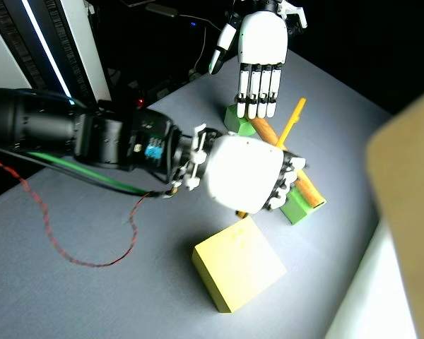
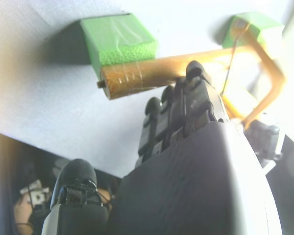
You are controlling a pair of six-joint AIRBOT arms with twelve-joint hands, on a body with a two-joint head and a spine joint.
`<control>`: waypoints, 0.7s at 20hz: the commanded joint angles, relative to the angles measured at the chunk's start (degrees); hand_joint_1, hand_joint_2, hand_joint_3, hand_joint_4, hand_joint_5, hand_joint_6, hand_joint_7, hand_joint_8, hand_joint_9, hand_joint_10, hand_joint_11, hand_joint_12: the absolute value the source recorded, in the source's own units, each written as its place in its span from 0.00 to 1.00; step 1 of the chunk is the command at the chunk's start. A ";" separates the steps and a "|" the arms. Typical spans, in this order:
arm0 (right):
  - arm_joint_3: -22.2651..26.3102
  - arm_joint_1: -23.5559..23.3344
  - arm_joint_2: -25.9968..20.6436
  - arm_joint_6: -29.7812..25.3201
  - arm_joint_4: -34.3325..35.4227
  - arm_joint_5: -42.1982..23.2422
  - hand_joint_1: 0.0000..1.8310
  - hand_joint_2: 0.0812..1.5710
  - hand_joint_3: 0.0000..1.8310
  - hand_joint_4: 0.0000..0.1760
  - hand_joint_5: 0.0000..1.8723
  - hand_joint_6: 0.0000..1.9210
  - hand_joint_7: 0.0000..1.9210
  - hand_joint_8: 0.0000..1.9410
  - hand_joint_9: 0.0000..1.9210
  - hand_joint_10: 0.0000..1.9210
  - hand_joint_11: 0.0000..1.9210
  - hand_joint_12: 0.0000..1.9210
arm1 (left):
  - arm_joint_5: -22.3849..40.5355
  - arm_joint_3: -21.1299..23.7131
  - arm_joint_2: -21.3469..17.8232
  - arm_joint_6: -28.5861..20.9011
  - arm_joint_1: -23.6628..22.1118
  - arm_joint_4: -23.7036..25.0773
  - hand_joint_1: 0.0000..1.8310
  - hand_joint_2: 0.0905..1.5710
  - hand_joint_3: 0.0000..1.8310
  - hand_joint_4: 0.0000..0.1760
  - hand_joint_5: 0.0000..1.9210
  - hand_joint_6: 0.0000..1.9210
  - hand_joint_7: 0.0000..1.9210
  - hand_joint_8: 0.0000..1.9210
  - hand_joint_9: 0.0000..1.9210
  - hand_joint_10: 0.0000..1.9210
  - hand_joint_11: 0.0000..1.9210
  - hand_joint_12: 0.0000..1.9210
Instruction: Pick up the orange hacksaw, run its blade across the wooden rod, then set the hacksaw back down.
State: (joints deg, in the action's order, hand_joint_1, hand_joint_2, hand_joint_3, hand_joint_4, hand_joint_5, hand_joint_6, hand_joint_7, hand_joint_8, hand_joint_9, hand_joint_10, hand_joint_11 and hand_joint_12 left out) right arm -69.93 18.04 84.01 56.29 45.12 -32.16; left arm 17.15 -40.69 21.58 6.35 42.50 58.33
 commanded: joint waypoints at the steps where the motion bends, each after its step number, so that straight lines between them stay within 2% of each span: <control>1: 0.87 -0.28 -0.99 -0.25 -2.20 -3.69 0.75 0.72 0.00 0.00 0.42 0.55 0.48 0.57 0.48 0.67 0.40 0.66 | 1.54 -0.10 -0.13 -0.06 -0.37 -0.75 0.00 0.76 0.00 0.00 0.02 0.00 0.01 0.00 0.00 0.00 0.00 0.04; 4: 3.21 0.69 -3.70 0.24 -2.19 -3.44 0.75 0.72 0.00 0.00 0.42 0.55 0.48 0.58 0.47 0.67 0.40 0.65 | 1.54 0.10 -0.14 -0.06 -0.37 -0.75 0.00 0.76 0.00 0.00 0.02 0.00 0.01 0.00 0.01 0.00 0.00 0.04; 5: 3.92 1.22 -4.37 0.22 -2.19 -4.02 0.75 0.70 0.00 0.00 0.44 0.51 0.50 0.54 0.50 0.65 0.40 0.65 | 1.54 0.15 -0.17 -0.06 -0.35 -0.75 0.00 0.76 0.00 0.00 0.02 0.00 0.01 0.00 0.01 0.00 0.00 0.04; 6: 4.33 1.47 -4.70 0.21 -2.19 -4.11 0.69 0.71 0.00 0.00 0.45 0.54 0.52 0.57 0.50 0.51 0.40 0.65 | 1.54 0.16 -0.17 -0.06 -0.34 -0.75 0.00 0.76 0.00 0.00 0.02 0.00 0.01 0.00 0.01 0.00 0.00 0.04; 7: 4.92 1.74 -5.12 0.23 -2.19 -4.11 0.68 0.71 0.00 0.00 0.46 0.53 0.53 0.57 0.52 0.43 0.41 0.64 | 1.54 0.16 -0.18 -0.06 -0.33 -0.75 0.00 0.76 0.00 0.00 0.03 0.00 0.02 0.00 0.01 0.00 0.00 0.06; 8: 5.26 1.83 -5.39 0.23 -2.19 -4.11 0.73 0.71 0.00 0.00 0.44 0.53 0.50 0.56 0.49 0.61 0.41 0.64 | 1.54 0.16 -0.18 -0.06 -0.34 -0.75 0.00 0.76 0.00 0.00 0.03 0.00 0.02 0.00 0.02 0.00 0.00 0.07; 9: 5.45 1.69 -5.53 0.23 -2.19 -4.25 0.74 0.72 0.00 0.00 0.42 0.55 0.48 0.58 0.48 0.66 0.40 0.64 | 1.54 0.16 -0.18 -0.06 -0.34 -0.75 0.00 0.75 0.00 0.00 0.02 0.00 0.01 0.00 0.01 0.00 0.00 0.07; 14: 7.55 0.10 -7.72 1.59 -2.16 -7.94 0.75 0.71 0.00 0.00 0.43 0.54 0.49 0.56 0.48 0.66 0.41 0.64 | 1.54 0.30 -0.25 -0.06 -0.27 -0.75 0.00 0.76 0.00 0.00 0.03 0.00 0.02 0.00 0.01 0.00 0.00 0.06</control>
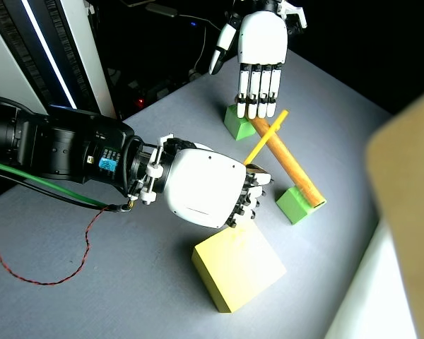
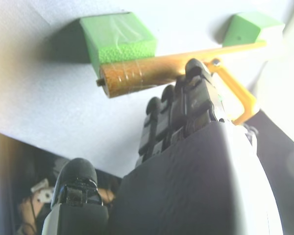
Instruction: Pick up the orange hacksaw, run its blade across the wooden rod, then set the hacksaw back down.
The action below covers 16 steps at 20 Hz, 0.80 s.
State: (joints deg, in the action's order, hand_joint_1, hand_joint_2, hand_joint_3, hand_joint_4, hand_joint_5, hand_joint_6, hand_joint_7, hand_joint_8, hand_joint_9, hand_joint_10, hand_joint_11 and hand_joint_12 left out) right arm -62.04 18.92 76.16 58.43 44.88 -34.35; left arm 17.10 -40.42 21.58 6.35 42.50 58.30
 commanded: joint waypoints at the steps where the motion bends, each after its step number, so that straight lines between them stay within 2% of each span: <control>1: 0.63 -0.77 -0.87 -0.53 -1.92 -6.97 0.75 0.72 0.00 0.00 0.42 0.54 0.48 0.57 0.48 0.67 0.41 0.64 | 1.58 0.13 -0.26 -0.06 -0.26 -0.73 0.00 0.76 0.00 0.00 0.03 0.00 0.02 0.00 0.01 0.00 0.00 0.06; 6: 4.84 0.07 -5.46 -0.74 -1.54 -7.92 0.75 0.72 0.00 0.00 0.42 0.55 0.48 0.58 0.47 0.67 0.41 0.63 | 1.43 0.23 -0.26 -0.06 -0.26 -0.73 0.00 0.76 0.00 0.00 0.04 0.00 0.02 0.00 0.02 0.00 0.00 0.07; 10: 9.40 4.89 -8.51 -1.83 -0.07 -15.28 0.75 0.72 0.00 0.00 0.42 0.54 0.48 0.57 0.48 0.67 0.42 0.62 | 1.43 0.25 -0.27 -0.06 -0.27 -0.73 0.00 0.76 0.00 0.00 0.03 0.00 0.02 0.00 0.02 0.00 0.00 0.06; 11: 10.49 6.72 -9.10 -2.34 -0.06 -17.44 0.75 0.70 0.00 0.00 0.44 0.50 0.52 0.53 0.51 0.64 0.42 0.63 | 1.43 0.28 -0.27 -0.06 -0.27 -0.73 0.00 0.76 0.00 0.00 0.04 0.00 0.02 0.00 0.02 0.00 0.00 0.05; 12: 11.31 8.38 -9.59 -2.91 -0.07 -18.55 0.75 0.71 0.00 0.00 0.44 0.51 0.49 0.56 0.49 0.66 0.42 0.63 | 1.43 0.31 -0.27 -0.06 -0.27 -0.73 0.00 0.76 0.00 0.00 0.04 0.00 0.02 0.00 0.01 0.00 0.00 0.05; 16: 12.66 13.63 -10.01 -4.79 -0.28 -22.38 0.75 0.69 0.00 0.00 0.45 0.49 0.52 0.51 0.51 0.64 0.41 0.64 | 1.27 0.33 -0.24 -0.06 -0.29 -0.73 0.00 0.76 0.00 0.00 0.03 0.00 0.02 0.00 0.02 0.00 0.00 0.07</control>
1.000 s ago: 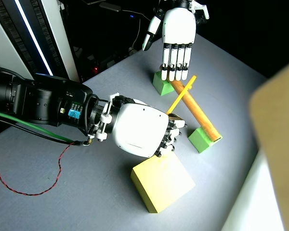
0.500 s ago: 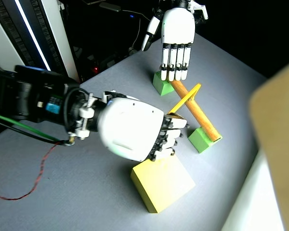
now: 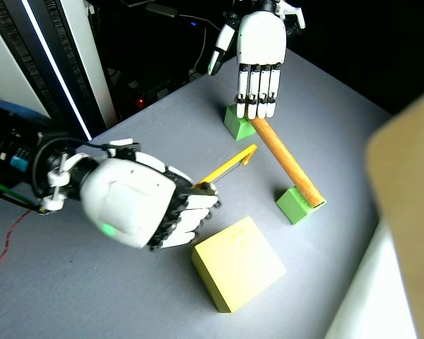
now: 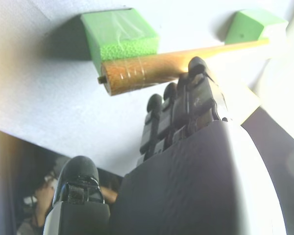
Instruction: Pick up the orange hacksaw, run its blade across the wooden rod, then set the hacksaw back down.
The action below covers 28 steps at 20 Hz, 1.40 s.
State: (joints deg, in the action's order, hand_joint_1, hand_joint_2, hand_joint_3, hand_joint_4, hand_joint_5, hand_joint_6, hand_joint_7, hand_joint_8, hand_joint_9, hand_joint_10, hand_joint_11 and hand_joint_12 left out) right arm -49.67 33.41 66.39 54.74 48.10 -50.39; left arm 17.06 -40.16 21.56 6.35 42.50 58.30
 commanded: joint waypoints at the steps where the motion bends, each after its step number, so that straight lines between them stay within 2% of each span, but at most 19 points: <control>1: 0.36 -0.07 -0.14 -1.58 -3.51 -6.92 0.75 0.71 0.00 0.00 0.44 0.52 0.50 0.55 0.49 0.65 0.42 0.63 | 1.30 0.07 -0.21 -0.06 -0.29 -0.73 0.00 0.76 0.00 0.00 0.04 0.00 0.03 0.00 0.02 0.00 0.00 0.07; 7: 0.14 2.26 1.64 -2.02 -3.59 -8.01 0.75 0.71 0.00 0.00 0.43 0.53 0.49 0.56 0.48 0.67 0.42 0.63 | 1.30 0.14 -0.13 -0.06 -0.46 -0.73 0.00 0.76 0.00 0.00 0.03 0.00 0.01 0.00 0.01 0.00 0.00 0.04; 12: 0.40 2.38 2.23 -2.13 -3.93 -6.64 0.75 0.72 0.00 0.00 0.43 0.53 0.48 0.57 0.47 0.68 0.41 0.64 | 1.30 0.17 -0.14 -0.06 -0.50 -0.73 0.00 0.76 0.00 0.00 0.04 0.00 0.03 0.00 0.02 0.00 0.00 0.06; 13: 0.50 2.48 2.18 -2.13 -3.93 -6.56 0.75 0.70 0.00 0.00 0.45 0.49 0.51 0.53 0.51 0.65 0.41 0.64 | 1.30 0.19 -0.14 -0.06 -0.50 -0.73 0.00 0.76 0.00 0.00 0.05 0.00 0.03 0.00 0.02 0.00 0.00 0.08; 14: 0.79 2.71 1.99 -2.13 -3.93 -6.56 0.75 0.70 0.00 0.00 0.45 0.49 0.52 0.52 0.51 0.63 0.41 0.63 | 1.30 0.20 -0.14 -0.06 -0.51 -0.73 0.00 0.76 0.00 0.00 0.05 0.00 0.03 0.00 0.02 0.00 0.00 0.08; 15: 1.00 2.95 1.87 -2.14 -3.93 -6.60 0.75 0.71 0.00 0.00 0.42 0.54 0.50 0.55 0.49 0.66 0.39 0.64 | 1.30 0.20 -0.14 -0.06 -0.52 -0.73 0.00 0.76 0.00 0.00 0.04 0.00 0.02 0.00 0.02 0.00 0.00 0.06; 16: 1.28 3.34 1.73 -2.27 -3.93 -6.92 0.68 0.74 0.00 0.00 0.41 0.60 0.49 0.61 0.45 0.53 0.36 0.66 | 1.30 0.19 -0.14 -0.06 -0.53 -0.73 0.00 0.76 0.00 0.00 0.03 0.00 0.02 0.00 0.01 0.00 0.00 0.04; 17: 1.66 4.03 1.58 -2.46 -3.93 -7.60 0.66 0.75 0.00 0.00 0.38 0.64 0.48 0.64 0.43 0.48 0.33 0.71 | 1.30 0.20 -0.14 -0.06 -0.53 -0.73 0.01 0.77 0.00 0.00 0.03 0.00 0.02 0.00 0.01 0.00 0.00 0.04; 18: 1.90 4.41 1.46 -2.50 -3.93 -8.03 0.64 0.78 0.00 0.00 0.34 0.73 0.45 0.66 0.39 0.44 0.26 0.73 | 1.30 0.21 -0.14 -0.06 -0.53 -0.73 0.02 0.76 0.00 0.00 0.05 0.00 0.03 0.00 0.02 0.00 0.00 0.05; 19: 2.23 4.85 1.25 -2.52 -3.93 -8.22 0.57 0.80 0.00 0.00 0.36 0.73 0.40 0.39 0.37 0.40 0.22 0.74 | 1.30 0.26 -0.13 -0.06 -0.53 -0.73 0.02 0.76 0.00 0.00 0.04 0.00 0.03 0.00 0.02 0.00 0.00 0.06; 20: 2.42 5.09 1.08 -2.52 -3.93 -8.19 0.50 0.76 0.00 0.00 0.29 0.37 0.37 0.22 0.34 0.34 0.20 0.72 | 1.30 0.27 -0.13 -0.06 -0.53 -0.73 0.00 0.76 0.00 0.00 0.03 0.00 0.02 0.00 0.01 0.00 0.00 0.05; 21: 2.62 5.31 0.93 -2.52 -3.93 -8.19 0.46 0.73 0.00 0.00 0.31 0.17 0.38 0.10 0.35 0.26 0.21 0.68 | 1.30 0.27 -0.13 -0.06 -0.54 -0.73 0.00 0.76 0.00 0.00 0.02 0.00 0.01 0.00 0.01 0.00 0.00 0.04; 22: 2.82 5.47 0.77 -2.52 -3.94 -8.19 0.42 0.71 0.00 0.00 0.33 0.07 0.39 0.04 0.35 0.20 0.20 0.65 | 1.30 0.27 -0.10 -0.06 -0.58 -0.73 0.00 0.77 0.00 0.00 0.02 0.00 0.01 0.00 0.01 0.00 0.00 0.04; 23: 2.93 5.50 0.70 -2.52 -3.94 -8.18 0.36 0.71 0.00 0.00 0.34 0.03 0.38 0.01 0.34 0.13 0.15 0.65 | 1.30 0.27 -0.10 -0.05 -0.67 -0.73 0.00 0.77 0.00 0.00 0.03 0.00 0.02 0.00 0.02 0.00 0.00 0.06; 24: 3.03 5.51 0.67 -2.52 -3.94 -8.13 0.30 0.69 0.00 0.00 0.30 0.01 0.33 0.00 0.32 0.08 0.10 0.65 | 1.31 0.31 -0.11 -0.05 -0.80 -0.73 0.00 0.77 0.00 0.00 0.04 0.00 0.03 0.00 0.02 0.00 0.00 0.07; 25: 3.05 5.50 0.67 -2.52 -4.22 -8.12 0.27 0.67 0.00 0.00 0.27 0.00 0.30 0.00 0.29 0.04 0.08 0.62 | 1.31 0.23 -0.11 -0.05 -0.82 -0.73 0.01 0.77 0.00 0.00 0.05 0.00 0.04 0.00 0.03 0.00 0.00 0.07; 27: 3.04 5.20 0.53 -2.33 -5.42 -7.75 0.26 0.59 0.00 0.00 0.16 0.00 0.18 0.00 0.18 0.00 0.01 0.50 | 1.30 0.16 -0.06 -0.05 -0.88 -0.73 0.01 0.77 0.00 0.00 0.04 0.00 0.03 0.00 0.02 0.00 0.00 0.05; 28: 3.04 4.81 0.43 -1.78 -6.01 -7.54 0.24 0.56 0.00 0.00 0.13 0.00 0.15 0.00 0.15 0.00 0.00 0.44 | 1.32 0.22 -0.06 -0.05 -0.86 -0.73 0.01 0.77 0.00 0.00 0.04 0.00 0.04 0.00 0.03 0.00 0.00 0.08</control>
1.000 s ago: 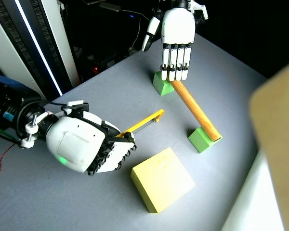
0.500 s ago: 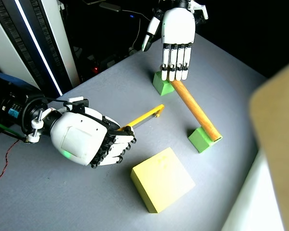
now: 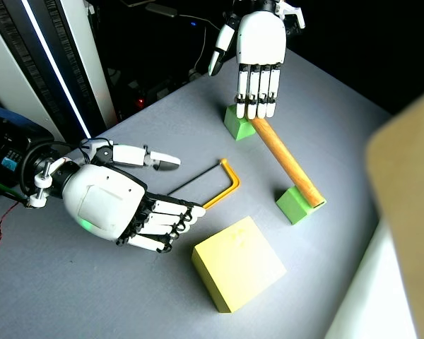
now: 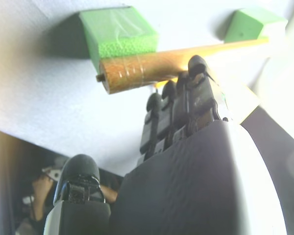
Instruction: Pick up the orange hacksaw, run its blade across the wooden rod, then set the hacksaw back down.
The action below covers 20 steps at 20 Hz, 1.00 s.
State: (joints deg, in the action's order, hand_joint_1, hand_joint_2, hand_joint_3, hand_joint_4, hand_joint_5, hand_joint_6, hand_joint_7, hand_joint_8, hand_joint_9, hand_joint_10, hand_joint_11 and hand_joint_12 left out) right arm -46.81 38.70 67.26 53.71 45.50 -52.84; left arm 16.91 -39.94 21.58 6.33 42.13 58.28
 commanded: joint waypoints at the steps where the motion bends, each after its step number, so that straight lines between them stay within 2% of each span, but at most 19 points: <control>1: 0.17 -1.11 -0.63 -0.36 -4.27 -4.30 0.20 0.54 0.00 0.00 0.10 0.00 0.12 0.00 0.12 0.00 0.00 0.40 | 1.85 0.01 -0.09 -0.03 -0.49 -0.70 0.00 0.77 0.00 0.00 0.04 0.00 0.04 0.00 0.03 0.00 0.00 0.08; 2: 0.17 -1.75 -0.76 -0.12 -4.61 -3.47 0.17 0.54 0.00 0.00 0.06 0.00 0.09 0.00 0.10 0.00 0.00 0.37 | 2.37 -0.08 -0.09 -0.03 -0.49 -0.70 0.00 0.77 0.00 0.00 0.04 0.00 0.04 0.00 0.03 0.00 0.00 0.08; 6: 0.17 -4.85 -1.39 1.53 -5.63 -0.73 0.15 0.53 0.00 0.00 0.05 0.00 0.08 0.00 0.09 0.00 0.00 0.34 | 6.19 -1.71 0.07 0.03 -1.07 -0.71 0.00 0.76 0.00 0.00 0.04 0.00 0.03 0.00 0.02 0.00 0.00 0.07; 9: 0.16 -8.41 -2.60 2.49 -7.00 3.22 0.15 0.55 0.00 0.00 0.07 0.00 0.09 0.00 0.11 0.00 0.00 0.40 | 10.35 -3.38 -0.03 0.28 -2.47 -0.72 0.01 0.77 0.00 0.00 0.03 0.00 0.02 0.00 0.01 0.00 0.00 0.04; 10: 0.03 -9.97 -3.08 3.33 -7.72 5.44 0.19 0.58 0.00 0.00 0.17 0.01 0.20 0.01 0.20 0.01 0.02 0.51 | 12.82 -4.03 -0.06 0.88 -2.38 -0.73 0.06 0.76 0.00 0.00 0.04 0.00 0.04 0.00 0.03 0.00 0.00 0.10; 11: -0.31 -10.90 -3.31 3.90 -9.35 7.09 0.19 0.58 0.00 0.00 0.17 0.01 0.20 0.01 0.20 0.01 0.02 0.51 | 15.28 -4.47 -0.09 1.55 -2.05 -1.08 0.06 0.76 0.00 0.00 0.04 0.00 0.04 0.00 0.03 0.00 0.00 0.10; 13: -2.26 -13.60 -4.44 1.58 -17.35 14.73 0.19 0.63 0.00 0.00 0.28 0.01 0.33 0.01 0.31 0.02 0.12 0.54 | 21.20 -5.46 0.03 1.95 -1.94 -2.43 0.09 0.76 0.00 0.00 0.07 0.00 0.07 0.00 0.07 0.00 0.00 0.18; 14: -4.11 -15.63 -5.28 -2.97 -26.67 20.38 0.21 0.67 0.00 0.00 0.37 0.01 0.43 0.01 0.42 0.04 0.22 0.60 | 24.27 -6.01 0.30 1.95 -2.35 -2.53 0.12 0.75 0.00 0.00 0.17 0.01 0.17 0.00 0.15 0.00 0.01 0.35; 15: -5.29 -16.46 -5.57 -7.15 -33.43 22.87 0.21 0.67 0.00 0.00 0.37 0.01 0.43 0.01 0.42 0.04 0.22 0.60 | 26.78 -6.50 0.56 1.95 -2.52 -2.53 0.12 0.75 0.00 0.00 0.17 0.01 0.17 0.00 0.15 0.00 0.01 0.35; 16: -6.25 -17.07 -5.77 -10.59 -39.90 24.07 0.22 0.69 0.00 0.00 0.42 0.01 0.48 0.01 0.47 0.10 0.26 0.66 | 28.89 -6.79 0.67 1.95 -2.61 -2.53 0.11 0.76 0.00 0.00 0.25 0.01 0.25 0.01 0.24 0.01 0.07 0.40; 17: -7.56 -17.70 -5.99 -16.26 -50.25 24.33 0.23 0.72 0.00 0.00 0.48 0.01 0.52 0.02 0.45 0.28 0.30 0.71 | 32.51 -7.29 0.83 1.95 -2.64 -2.53 0.12 0.78 0.00 0.00 0.35 0.01 0.33 0.01 0.33 0.03 0.14 0.45; 18: -8.68 -17.70 -6.27 -21.82 -59.40 23.14 0.22 0.74 0.00 0.00 0.50 0.02 0.55 0.03 0.42 0.43 0.30 0.74 | 35.77 -7.66 0.89 1.95 -2.47 -2.53 0.14 0.78 0.00 0.00 0.40 0.01 0.38 0.01 0.38 0.03 0.17 0.49; 19: -9.35 -17.61 -6.37 -24.07 -64.21 22.14 0.24 0.76 0.00 0.00 0.48 0.17 0.53 0.19 0.40 0.60 0.34 0.79 | 36.82 -7.90 0.94 1.95 -2.34 -2.53 0.17 0.80 0.00 0.00 0.46 0.03 0.44 0.02 0.45 0.05 0.23 0.55; 20: -10.73 -17.73 -6.33 -28.53 -71.46 20.26 0.24 0.78 0.00 0.00 0.41 0.50 0.46 0.52 0.41 0.79 0.39 0.91 | 39.97 -8.75 1.35 1.95 -2.01 -2.52 0.23 0.80 0.00 0.00 0.45 0.24 0.50 0.10 0.47 0.24 0.30 0.65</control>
State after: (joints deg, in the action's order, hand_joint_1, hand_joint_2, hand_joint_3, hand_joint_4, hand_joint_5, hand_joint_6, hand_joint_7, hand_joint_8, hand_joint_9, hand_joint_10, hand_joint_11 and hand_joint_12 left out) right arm -57.69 21.69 61.21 25.52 -27.46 -24.60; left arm 51.62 -48.58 23.07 8.14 40.42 58.98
